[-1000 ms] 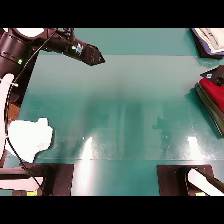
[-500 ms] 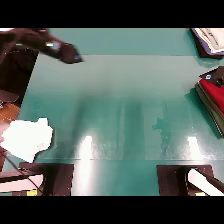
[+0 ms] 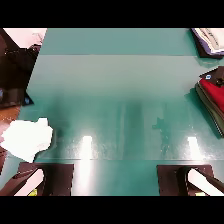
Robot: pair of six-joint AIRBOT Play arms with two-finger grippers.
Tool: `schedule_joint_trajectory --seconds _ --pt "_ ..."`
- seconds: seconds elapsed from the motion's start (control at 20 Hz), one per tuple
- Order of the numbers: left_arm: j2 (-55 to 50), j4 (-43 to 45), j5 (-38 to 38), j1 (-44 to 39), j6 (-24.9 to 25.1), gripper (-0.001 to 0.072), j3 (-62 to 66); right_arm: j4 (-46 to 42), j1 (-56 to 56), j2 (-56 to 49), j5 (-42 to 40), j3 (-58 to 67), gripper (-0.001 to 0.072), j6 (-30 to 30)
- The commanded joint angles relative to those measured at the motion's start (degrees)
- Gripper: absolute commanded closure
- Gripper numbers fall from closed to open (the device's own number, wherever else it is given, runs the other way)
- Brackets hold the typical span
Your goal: Fold the shirts.
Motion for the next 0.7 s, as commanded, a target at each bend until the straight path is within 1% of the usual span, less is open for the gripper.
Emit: schedule_joint_trajectory --seconds 0.0,0.2,0.35,0.4,0.45,0.5,0.55,0.65 --pt "2.73 10.56 -1.55 2.23 -3.98 -0.0006 -12.79 -0.04 0.04 0.02 -0.39 -0.02 0.0696 -0.07" --pt "2.73 20.31 2.97 2.23 -8.57 -0.0006 -25.03 -0.07 0.04 0.02 -0.39 -0.02 0.0697 -0.26" --pt "2.73 20.92 7.74 2.23 -11.50 -0.0003 -30.40 -0.07 0.04 0.02 -0.48 -0.02 0.0697 -0.26" --pt "2.73 20.90 8.83 2.23 -12.59 0.0009 -30.86 -0.07 0.04 0.02 -0.61 -0.02 0.0696 -0.26" --pt "2.75 20.85 9.70 2.23 -12.74 0.0295 -30.77 -0.04 0.04 0.02 -0.76 -0.02 0.0696 -0.26" --pt "2.80 20.22 10.27 2.23 -11.96 0.0599 -30.36 -0.02 0.04 0.02 -0.79 -0.02 0.0696 -0.26" --pt "2.80 19.32 10.82 2.23 -11.37 0.0683 -29.35 -0.02 0.04 0.02 -0.81 -0.02 0.0697 -0.26" --pt "3.10 16.24 10.91 2.23 -10.56 0.0684 -24.61 0.07 0.04 0.04 -1.09 0.00 0.0696 -0.24"
